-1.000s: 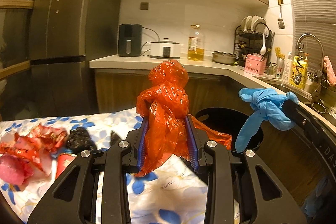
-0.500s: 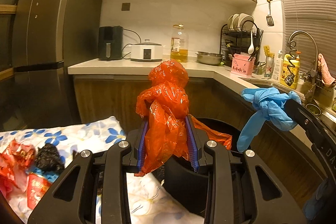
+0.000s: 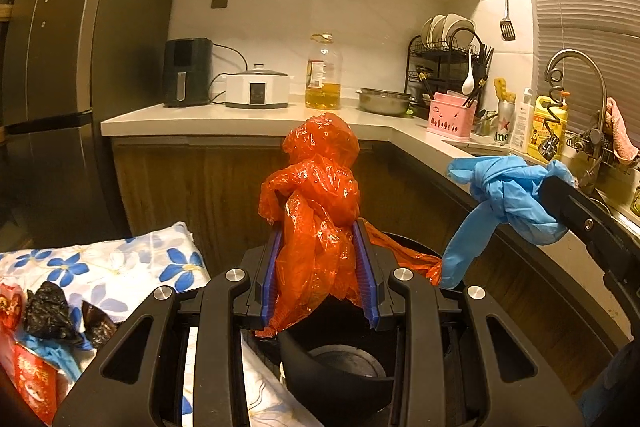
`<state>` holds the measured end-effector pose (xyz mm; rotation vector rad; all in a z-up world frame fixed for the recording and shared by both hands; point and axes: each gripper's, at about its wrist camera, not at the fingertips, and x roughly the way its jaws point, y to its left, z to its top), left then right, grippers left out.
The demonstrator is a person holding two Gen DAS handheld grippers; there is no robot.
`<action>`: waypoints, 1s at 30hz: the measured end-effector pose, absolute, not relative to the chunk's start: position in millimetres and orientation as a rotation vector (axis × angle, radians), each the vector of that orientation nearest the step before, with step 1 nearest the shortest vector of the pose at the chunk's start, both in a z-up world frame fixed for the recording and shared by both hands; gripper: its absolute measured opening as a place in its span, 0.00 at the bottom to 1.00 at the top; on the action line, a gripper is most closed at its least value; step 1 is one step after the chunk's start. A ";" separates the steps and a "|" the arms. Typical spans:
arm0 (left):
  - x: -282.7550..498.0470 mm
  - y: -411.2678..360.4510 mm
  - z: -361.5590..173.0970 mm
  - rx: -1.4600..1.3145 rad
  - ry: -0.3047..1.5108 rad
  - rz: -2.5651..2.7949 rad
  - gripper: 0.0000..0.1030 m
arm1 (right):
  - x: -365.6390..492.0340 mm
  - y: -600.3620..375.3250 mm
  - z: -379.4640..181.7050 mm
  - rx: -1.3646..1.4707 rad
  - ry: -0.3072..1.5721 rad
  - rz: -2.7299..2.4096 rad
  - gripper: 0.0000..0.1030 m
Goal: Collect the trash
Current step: 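Lift the red bag with the left tool while the right tool lifts the blue glove over the bin, then open both tools to drop the red bag and blue glove into the bin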
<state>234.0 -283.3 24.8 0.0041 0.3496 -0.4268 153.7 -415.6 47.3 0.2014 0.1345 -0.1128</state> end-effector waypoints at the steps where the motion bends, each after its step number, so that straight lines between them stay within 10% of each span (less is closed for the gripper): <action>1: 235.6 -285.2 24.3 0.005 0.351 -0.429 0.32 | 155.5 -416.8 46.7 0.206 0.138 -0.112 0.02; 21: 261.7 -301.2 10.5 0.005 0.399 -0.468 0.37 | 180.0 -420.1 39.5 0.213 0.166 -0.111 0.03; 30: 265.5 -291.7 3.8 -0.008 0.397 -0.437 0.74 | 183.6 -427.2 37.4 0.235 0.178 -0.132 0.25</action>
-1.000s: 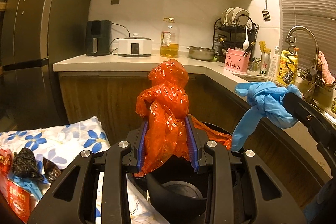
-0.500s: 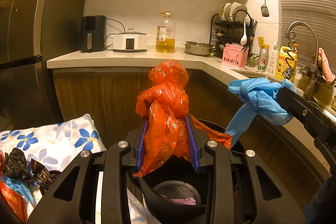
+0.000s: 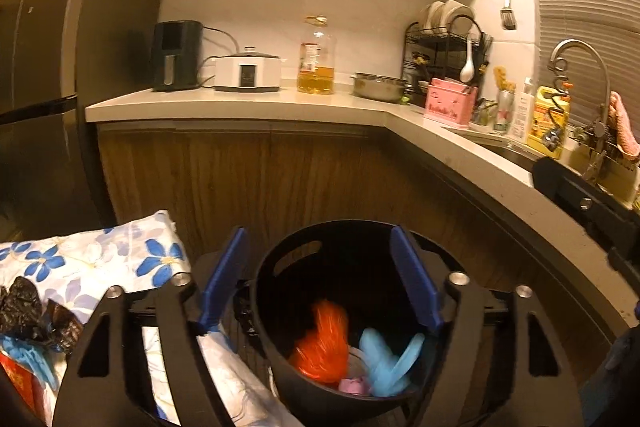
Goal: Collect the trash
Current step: 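Open both tools to drop the red bag and blue glove into the bin, then move both tools back over the table toward the black bags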
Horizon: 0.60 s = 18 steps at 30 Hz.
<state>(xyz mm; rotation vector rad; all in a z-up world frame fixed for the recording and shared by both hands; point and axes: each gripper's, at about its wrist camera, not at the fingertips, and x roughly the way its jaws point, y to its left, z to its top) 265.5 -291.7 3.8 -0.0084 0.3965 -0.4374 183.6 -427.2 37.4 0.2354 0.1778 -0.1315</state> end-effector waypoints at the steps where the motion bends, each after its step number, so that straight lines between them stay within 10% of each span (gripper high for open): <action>1: 266.0 -288.9 3.1 -0.014 0.400 -0.427 0.78 | 182.5 -427.7 36.4 0.240 0.181 -0.135 0.31; 8: 258.8 -265.2 0.3 -0.020 0.404 -0.338 0.90 | 175.7 -422.6 30.0 0.242 0.206 -0.142 0.67; 18: 229.1 -227.5 -3.2 0.002 0.409 -0.217 0.94 | 154.6 -405.6 27.3 0.234 0.225 -0.158 0.84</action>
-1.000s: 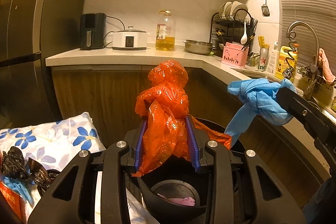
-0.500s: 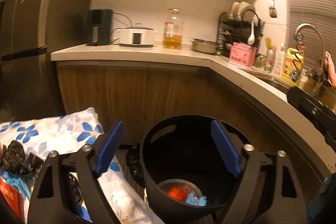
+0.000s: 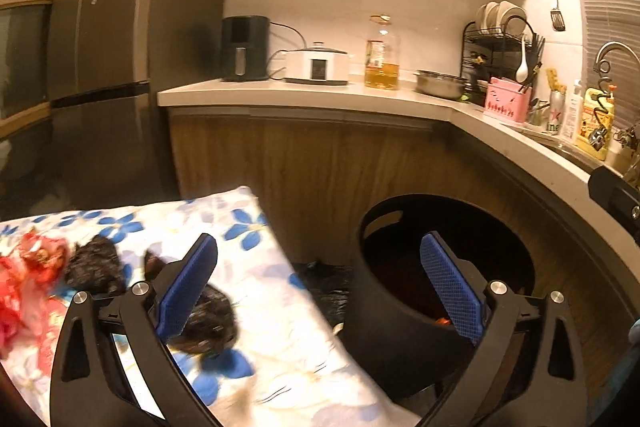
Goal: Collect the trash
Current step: 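Move both tools back over the table toward the black bags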
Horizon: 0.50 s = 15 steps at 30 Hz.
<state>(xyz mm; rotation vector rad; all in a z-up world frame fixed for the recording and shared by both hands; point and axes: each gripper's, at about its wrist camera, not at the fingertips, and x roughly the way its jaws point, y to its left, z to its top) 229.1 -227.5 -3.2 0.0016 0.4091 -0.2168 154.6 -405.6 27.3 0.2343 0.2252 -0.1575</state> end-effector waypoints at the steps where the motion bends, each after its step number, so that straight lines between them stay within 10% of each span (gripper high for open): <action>1: 225.1 -222.9 -3.1 0.002 0.404 -0.205 0.94 | 152.3 -403.6 27.0 0.231 0.225 -0.162 0.84; 15: 180.2 -155.5 -8.8 -0.035 0.391 -0.071 0.94 | 121.0 -364.5 23.0 0.212 0.211 -0.165 0.85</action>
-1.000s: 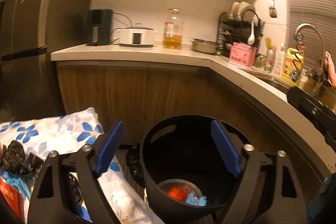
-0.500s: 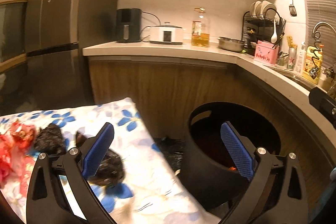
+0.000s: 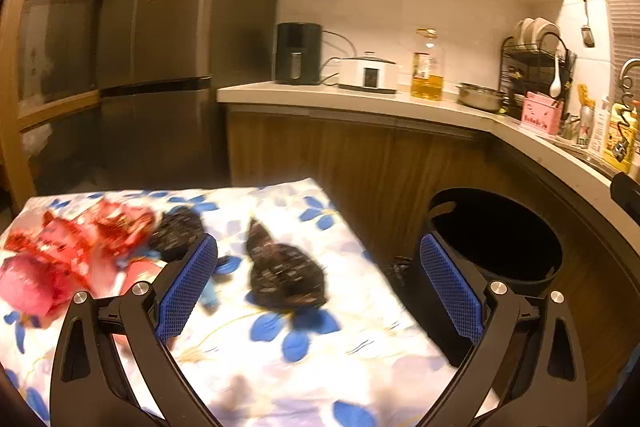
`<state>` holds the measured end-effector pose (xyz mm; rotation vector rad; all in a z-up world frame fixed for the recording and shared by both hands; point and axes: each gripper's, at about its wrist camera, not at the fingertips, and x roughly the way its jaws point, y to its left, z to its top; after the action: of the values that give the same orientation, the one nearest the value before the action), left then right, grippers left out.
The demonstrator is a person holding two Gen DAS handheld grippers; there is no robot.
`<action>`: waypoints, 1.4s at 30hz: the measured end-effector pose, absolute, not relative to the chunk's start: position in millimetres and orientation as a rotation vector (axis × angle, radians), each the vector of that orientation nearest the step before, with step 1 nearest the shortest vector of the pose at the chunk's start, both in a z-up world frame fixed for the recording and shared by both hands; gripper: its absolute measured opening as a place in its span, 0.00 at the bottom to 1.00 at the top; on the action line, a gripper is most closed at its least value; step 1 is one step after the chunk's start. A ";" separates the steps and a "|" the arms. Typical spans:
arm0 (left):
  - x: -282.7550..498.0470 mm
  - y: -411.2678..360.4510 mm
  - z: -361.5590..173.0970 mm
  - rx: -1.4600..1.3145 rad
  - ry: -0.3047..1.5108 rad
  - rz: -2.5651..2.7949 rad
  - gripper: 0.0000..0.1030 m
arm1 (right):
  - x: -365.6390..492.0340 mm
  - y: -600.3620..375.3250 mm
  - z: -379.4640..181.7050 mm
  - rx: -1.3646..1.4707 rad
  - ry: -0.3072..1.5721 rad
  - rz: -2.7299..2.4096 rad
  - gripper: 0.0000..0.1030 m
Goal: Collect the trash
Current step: 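Move both tools back over the table toward the black bags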
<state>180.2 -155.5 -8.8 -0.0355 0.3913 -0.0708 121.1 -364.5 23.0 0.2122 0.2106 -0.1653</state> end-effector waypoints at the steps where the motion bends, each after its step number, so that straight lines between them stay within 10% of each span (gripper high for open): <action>1: 176.8 -149.7 -9.9 -0.038 0.391 -0.060 0.94 | 118.9 -361.2 22.7 0.212 0.210 -0.164 0.85; 42: 108.6 17.7 -18.5 -0.120 0.368 0.238 0.94 | 113.5 -191.3 -6.6 0.177 0.285 0.112 0.85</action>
<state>108.6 17.7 -18.5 -0.1201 0.3678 0.2382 113.5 -191.3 -6.6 0.1771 0.2852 0.1124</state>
